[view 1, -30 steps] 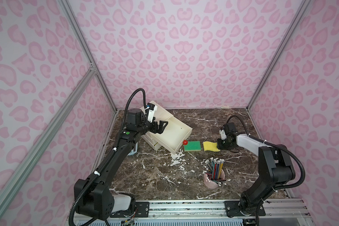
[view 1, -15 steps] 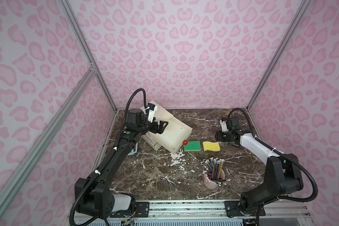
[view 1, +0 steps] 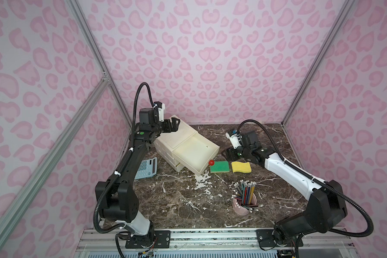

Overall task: Take the sponge out of the drawer
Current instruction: Close the drawer of the storage box.

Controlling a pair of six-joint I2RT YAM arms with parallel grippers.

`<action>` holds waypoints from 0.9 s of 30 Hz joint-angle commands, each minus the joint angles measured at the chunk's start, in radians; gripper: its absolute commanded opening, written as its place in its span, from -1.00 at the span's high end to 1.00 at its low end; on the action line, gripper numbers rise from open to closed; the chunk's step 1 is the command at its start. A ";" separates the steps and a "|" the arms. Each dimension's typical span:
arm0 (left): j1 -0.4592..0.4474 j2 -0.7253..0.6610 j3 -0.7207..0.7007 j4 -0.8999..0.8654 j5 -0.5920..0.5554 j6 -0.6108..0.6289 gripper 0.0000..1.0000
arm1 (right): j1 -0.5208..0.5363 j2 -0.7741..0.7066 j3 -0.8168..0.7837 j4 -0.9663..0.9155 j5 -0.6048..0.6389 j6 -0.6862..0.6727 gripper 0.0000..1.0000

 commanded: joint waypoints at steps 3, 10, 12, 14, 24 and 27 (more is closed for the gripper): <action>0.026 0.061 0.086 -0.040 0.014 -0.050 -0.96 | 0.020 0.005 -0.012 -0.046 -0.012 -0.030 -0.56; 0.063 0.197 0.218 -0.088 0.038 -0.046 -0.96 | 0.069 0.021 -0.024 -0.040 0.005 -0.046 -0.56; 0.069 0.235 0.244 -0.091 0.071 -0.054 -0.96 | 0.071 0.038 -0.014 -0.019 0.008 -0.043 -0.56; 0.071 0.261 0.255 -0.089 0.083 -0.057 -0.96 | 0.069 0.053 -0.006 0.015 0.028 -0.024 -0.59; 0.071 0.315 0.263 -0.072 0.156 -0.039 -0.96 | 0.095 0.151 0.076 0.113 -0.059 0.043 -0.57; 0.071 0.316 0.247 -0.054 0.180 -0.044 -0.96 | 0.111 0.185 0.110 0.138 -0.066 0.062 -0.56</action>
